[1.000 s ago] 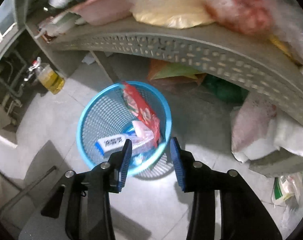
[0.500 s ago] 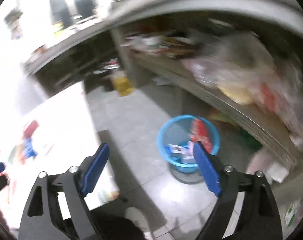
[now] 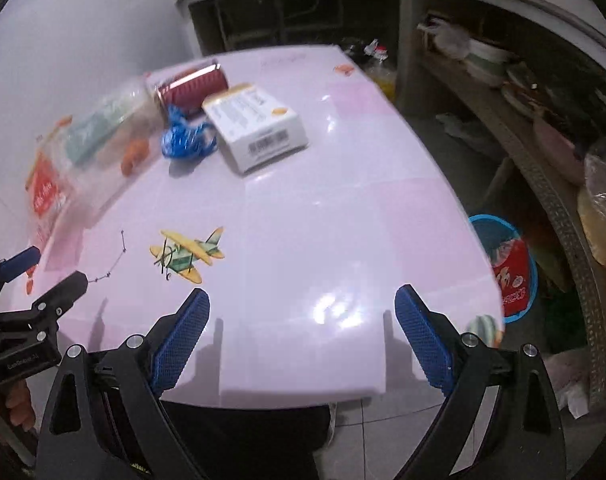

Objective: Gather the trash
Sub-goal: 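Return both tools over the table toward the large clear bag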

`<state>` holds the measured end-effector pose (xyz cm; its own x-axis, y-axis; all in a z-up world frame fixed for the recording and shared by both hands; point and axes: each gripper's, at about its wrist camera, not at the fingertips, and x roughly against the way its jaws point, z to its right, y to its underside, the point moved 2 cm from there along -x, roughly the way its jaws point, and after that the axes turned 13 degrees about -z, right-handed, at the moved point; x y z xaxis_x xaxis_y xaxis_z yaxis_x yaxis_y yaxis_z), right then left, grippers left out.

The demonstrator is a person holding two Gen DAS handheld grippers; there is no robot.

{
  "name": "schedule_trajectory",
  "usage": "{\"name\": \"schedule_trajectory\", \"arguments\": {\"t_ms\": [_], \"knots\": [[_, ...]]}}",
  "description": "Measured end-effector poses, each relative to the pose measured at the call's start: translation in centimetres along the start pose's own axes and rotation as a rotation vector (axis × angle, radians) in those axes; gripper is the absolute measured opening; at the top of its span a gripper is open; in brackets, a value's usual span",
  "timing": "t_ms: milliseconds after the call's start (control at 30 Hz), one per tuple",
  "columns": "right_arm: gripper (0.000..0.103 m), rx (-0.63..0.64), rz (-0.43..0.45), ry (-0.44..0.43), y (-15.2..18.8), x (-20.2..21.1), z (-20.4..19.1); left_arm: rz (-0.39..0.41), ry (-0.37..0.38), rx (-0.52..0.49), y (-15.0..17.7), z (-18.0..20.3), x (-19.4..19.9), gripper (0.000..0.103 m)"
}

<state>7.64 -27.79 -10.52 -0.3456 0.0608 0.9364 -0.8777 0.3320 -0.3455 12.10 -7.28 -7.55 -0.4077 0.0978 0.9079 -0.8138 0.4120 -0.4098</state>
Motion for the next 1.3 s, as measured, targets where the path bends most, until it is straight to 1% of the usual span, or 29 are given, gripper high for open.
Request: {"name": "schedule_trajectory", "arguments": {"t_ms": [67,167,267,367,500,700,833,1167,1300], "knots": [[0.091,0.020,-0.022,0.016,-0.3,-0.8,-0.7,-0.021,-0.013,0.030,0.1,-0.6,-0.8,0.093],[0.091,0.049,-0.037,0.035,-0.2,-1.5,-1.5,-0.042,-0.010,0.066,0.5,-1.3,-1.6,0.093],[0.091,0.060,-0.057,0.047,-0.6,-2.3,-1.5,-0.049,-0.013,0.078,0.6,-1.8,-2.2,0.093],[0.094,0.085,-0.054,0.062,-0.7,-2.5,-1.9,-0.055,-0.026,0.082,0.7,-2.0,-2.7,0.093],[0.096,0.103,-0.050,0.070,-1.1,-3.1,-2.4,-0.055,-0.006,0.104,1.0,-2.3,-3.2,0.095],[0.097,0.111,-0.054,0.049,-1.5,-3.4,-2.5,-0.051,0.013,0.116,1.0,-2.5,-3.5,0.095],[0.097,0.120,-0.064,0.040,-1.7,-3.4,-2.5,-0.069,0.043,0.143,1.1,-2.9,-3.5,0.095],[0.097,0.124,-0.086,0.044,-2.0,-3.5,-2.6,-0.121,0.050,0.138,0.3,-3.4,-3.8,0.095],[0.097,0.127,-0.079,0.043,-2.0,-3.6,-2.5,-0.126,0.051,0.137,0.1,-3.4,-3.9,0.095]]}}
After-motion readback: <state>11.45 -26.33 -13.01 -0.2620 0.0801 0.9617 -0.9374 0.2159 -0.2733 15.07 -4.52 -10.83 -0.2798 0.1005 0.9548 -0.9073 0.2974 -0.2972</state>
